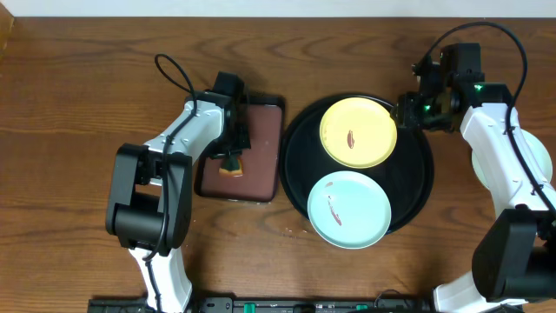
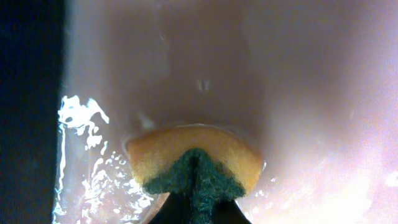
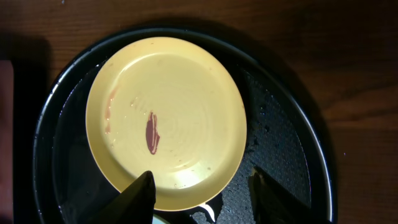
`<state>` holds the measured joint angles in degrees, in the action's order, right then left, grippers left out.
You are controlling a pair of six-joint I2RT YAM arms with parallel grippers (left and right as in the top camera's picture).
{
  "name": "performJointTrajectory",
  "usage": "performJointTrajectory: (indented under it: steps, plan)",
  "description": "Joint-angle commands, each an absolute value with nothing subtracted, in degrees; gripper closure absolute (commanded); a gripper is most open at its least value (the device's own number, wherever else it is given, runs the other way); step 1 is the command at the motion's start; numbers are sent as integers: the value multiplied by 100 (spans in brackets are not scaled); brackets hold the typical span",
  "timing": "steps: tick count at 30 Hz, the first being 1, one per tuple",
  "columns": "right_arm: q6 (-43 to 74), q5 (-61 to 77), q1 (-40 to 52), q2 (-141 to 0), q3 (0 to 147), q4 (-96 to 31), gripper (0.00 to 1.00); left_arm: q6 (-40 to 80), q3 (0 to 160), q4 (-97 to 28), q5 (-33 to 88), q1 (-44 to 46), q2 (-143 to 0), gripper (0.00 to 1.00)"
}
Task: Clean dirty plates on tray and stack at the side
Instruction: 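Grasp the sponge with the left gripper and dip it in water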
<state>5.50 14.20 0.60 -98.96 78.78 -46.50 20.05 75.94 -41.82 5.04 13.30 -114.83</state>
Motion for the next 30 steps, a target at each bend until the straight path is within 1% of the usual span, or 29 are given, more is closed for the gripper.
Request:
performJointTrajectory:
  steps: [1, 2, 4, 9, 16, 18, 20, 21, 25, 26, 30]
  plan:
    - [576, 1490, 54, -9859, 7898, -4652, 54, 1802, 7752, -4451, 882, 1358, -11190, 71]
    - [576, 1490, 54, -9859, 7898, -4654, 54, 1802, 7767, -4517, 882, 1358, -11087, 63]
    - [574, 1490, 54, -9859, 7898, -4657, 54, 1804, 7765, -4716, 880, 1358, -10864, 53]
    - [574, 1490, 51, -9859, 7898, -4654, 54, 1800, 7690, -5144, 797, 1358, -10792, 46]
    - [574, 1490, 54, -9859, 7898, -4654, 54, 1809, 6941, -5026, 735, 1387, -10967, 47]
    - [576, 1490, 54, -9859, 7898, -4652, 54, 1806, 6672, -4797, 862, 1422, -10978, 52]
    - [576, 1490, 54, -9859, 7898, -4648, 54, 1806, 6464, -4499, 987, 1457, -10978, 60]
    - [576, 1490, 54, -9859, 7898, -4648, 54, 1806, 6403, -4377, 1011, 1461, -10978, 66]
    - [574, 1487, 84, -9859, 7898, -4650, 54, 1804, 6440, -4185, 1009, 1444, -10962, 81]
    - [574, 1487, 91, -9859, 7898, -4652, 54, 1804, 6499, -4191, 1009, 1444, -10962, 92]
    - [574, 1490, 95, -9859, 7898, -4654, 55, 1802, 6884, -4431, 1009, 1444, -10960, 93]
